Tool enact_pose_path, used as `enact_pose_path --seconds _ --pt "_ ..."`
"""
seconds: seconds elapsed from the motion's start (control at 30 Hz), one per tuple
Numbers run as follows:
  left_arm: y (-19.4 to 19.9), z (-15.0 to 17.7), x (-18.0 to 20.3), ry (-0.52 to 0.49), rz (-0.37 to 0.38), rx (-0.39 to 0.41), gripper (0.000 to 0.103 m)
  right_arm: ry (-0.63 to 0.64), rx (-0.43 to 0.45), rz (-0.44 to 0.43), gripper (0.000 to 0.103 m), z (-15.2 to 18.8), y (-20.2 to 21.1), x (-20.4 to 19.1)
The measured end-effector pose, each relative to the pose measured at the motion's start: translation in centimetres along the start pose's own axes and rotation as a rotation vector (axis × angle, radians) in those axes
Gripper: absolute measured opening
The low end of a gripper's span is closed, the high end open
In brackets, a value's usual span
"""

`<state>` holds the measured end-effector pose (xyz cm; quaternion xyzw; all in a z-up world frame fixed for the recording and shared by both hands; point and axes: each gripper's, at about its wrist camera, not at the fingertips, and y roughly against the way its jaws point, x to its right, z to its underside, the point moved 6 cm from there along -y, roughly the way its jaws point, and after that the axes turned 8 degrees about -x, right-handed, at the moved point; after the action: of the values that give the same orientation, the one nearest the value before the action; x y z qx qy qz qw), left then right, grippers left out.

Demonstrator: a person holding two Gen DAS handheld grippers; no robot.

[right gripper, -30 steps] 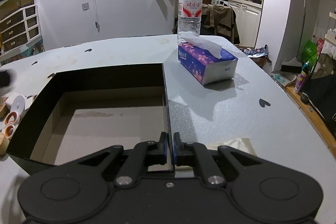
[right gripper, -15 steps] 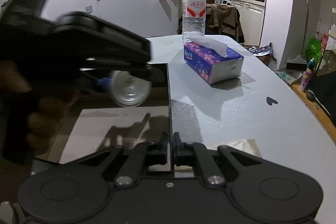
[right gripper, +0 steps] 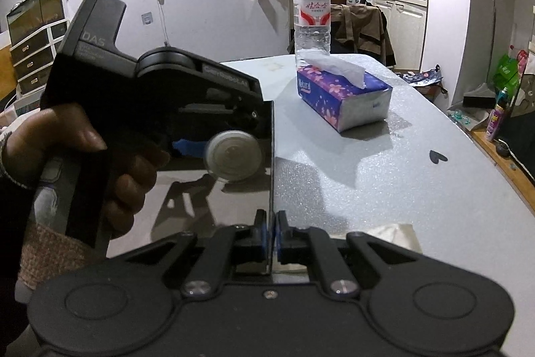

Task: Organize rigid objects
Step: 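Carry the clear lid with the left gripper into the black box and release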

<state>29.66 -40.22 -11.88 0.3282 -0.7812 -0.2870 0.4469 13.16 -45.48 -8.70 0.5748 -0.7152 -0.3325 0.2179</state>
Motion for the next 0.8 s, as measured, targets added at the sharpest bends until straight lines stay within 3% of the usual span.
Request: enact_pose_path --seconds 0.2,0.5,0.8 --pt "1.0 0.2 -0.1 -0.002 0.019 0.024 0.078 0.001 -0.001 -0.008 0.006 0.0 -0.1 0.1" --pt "6.0 2.5 1.6 -0.125 0.033 0.071 0.098 0.0 0.001 -0.015 0.006 0.1 0.0 0.2" --pt "12.5 6.0 0.0 -0.194 -0.033 0.201 0.103 0.002 0.003 -0.017 0.006 0.1 0.0 0.1"
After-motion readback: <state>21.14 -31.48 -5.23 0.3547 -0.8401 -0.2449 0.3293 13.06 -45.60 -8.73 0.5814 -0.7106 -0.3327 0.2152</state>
